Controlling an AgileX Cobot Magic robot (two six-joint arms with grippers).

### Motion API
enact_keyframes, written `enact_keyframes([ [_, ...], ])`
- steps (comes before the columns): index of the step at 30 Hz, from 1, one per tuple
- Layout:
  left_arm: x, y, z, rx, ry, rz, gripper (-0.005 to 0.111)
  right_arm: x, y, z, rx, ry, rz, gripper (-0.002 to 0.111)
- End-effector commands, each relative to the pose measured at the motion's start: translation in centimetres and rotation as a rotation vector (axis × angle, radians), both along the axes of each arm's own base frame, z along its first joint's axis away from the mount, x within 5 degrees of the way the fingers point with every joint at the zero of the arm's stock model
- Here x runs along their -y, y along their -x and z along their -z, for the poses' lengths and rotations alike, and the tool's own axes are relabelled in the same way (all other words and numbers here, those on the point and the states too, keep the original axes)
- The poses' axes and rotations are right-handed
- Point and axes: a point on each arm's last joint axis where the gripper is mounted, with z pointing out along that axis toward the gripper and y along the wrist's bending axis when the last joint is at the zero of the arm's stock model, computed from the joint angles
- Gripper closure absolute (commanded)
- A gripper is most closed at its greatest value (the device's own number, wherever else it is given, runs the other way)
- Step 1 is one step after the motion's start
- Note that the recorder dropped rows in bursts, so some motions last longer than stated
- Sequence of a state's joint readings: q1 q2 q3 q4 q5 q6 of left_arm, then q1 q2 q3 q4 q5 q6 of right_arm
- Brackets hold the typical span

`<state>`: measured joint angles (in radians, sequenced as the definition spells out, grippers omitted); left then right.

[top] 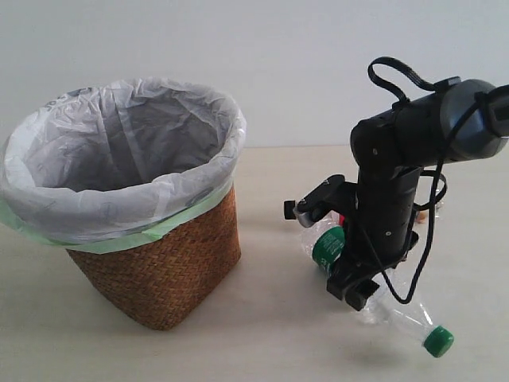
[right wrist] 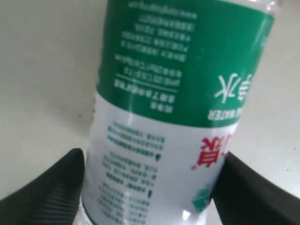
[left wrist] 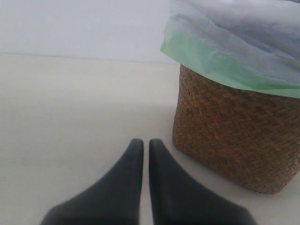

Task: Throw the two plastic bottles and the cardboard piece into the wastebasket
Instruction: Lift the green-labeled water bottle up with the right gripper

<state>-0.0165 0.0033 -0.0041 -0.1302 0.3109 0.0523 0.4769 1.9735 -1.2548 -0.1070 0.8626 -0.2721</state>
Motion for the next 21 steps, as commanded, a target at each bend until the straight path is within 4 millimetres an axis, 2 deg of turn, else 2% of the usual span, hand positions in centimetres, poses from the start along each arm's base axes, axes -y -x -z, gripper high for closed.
enact_keyframes([
  [1,0.0,0.0,0.1,0.0,0.005,-0.003,0.103,0.1,-0.3,-0.4,0.026,-0.016,0.029,0.05],
  [6,0.0,0.0,0.1,0.0,0.005,-0.003,0.103,0.1,-0.3,-0.4,0.035,-0.025,0.059,0.051],
  [7,0.0,0.0,0.1,0.0,0.005,-0.003,0.103,0.1,-0.3,-0.4,0.035,-0.026,0.062,0.054],
  [9,0.0,0.0,0.1,0.0,0.005,-0.003,0.103,0.0,-0.3,-0.4,0.033,-0.03,0.069,0.067],
  [11,0.0,0.0,0.1,0.0,0.005,-0.003,0.103,0.0,-0.3,-0.4,0.027,-0.031,0.09,0.092],
  [13,0.0,0.0,0.1,0.0,0.005,-0.003,0.103,0.0,-0.2,-0.3,0.017,-0.037,0.119,0.108],
  [17,0.0,0.0,0.1,0.0,0.005,-0.003,0.103,-0.1,0.1,-1.1,0.013,-0.064,0.141,0.108],
  [21,0.0,0.0,0.1,0.0,0.005,-0.003,0.103,-0.1,0.6,-4.4,0.073,-0.144,0.165,0.108],
])
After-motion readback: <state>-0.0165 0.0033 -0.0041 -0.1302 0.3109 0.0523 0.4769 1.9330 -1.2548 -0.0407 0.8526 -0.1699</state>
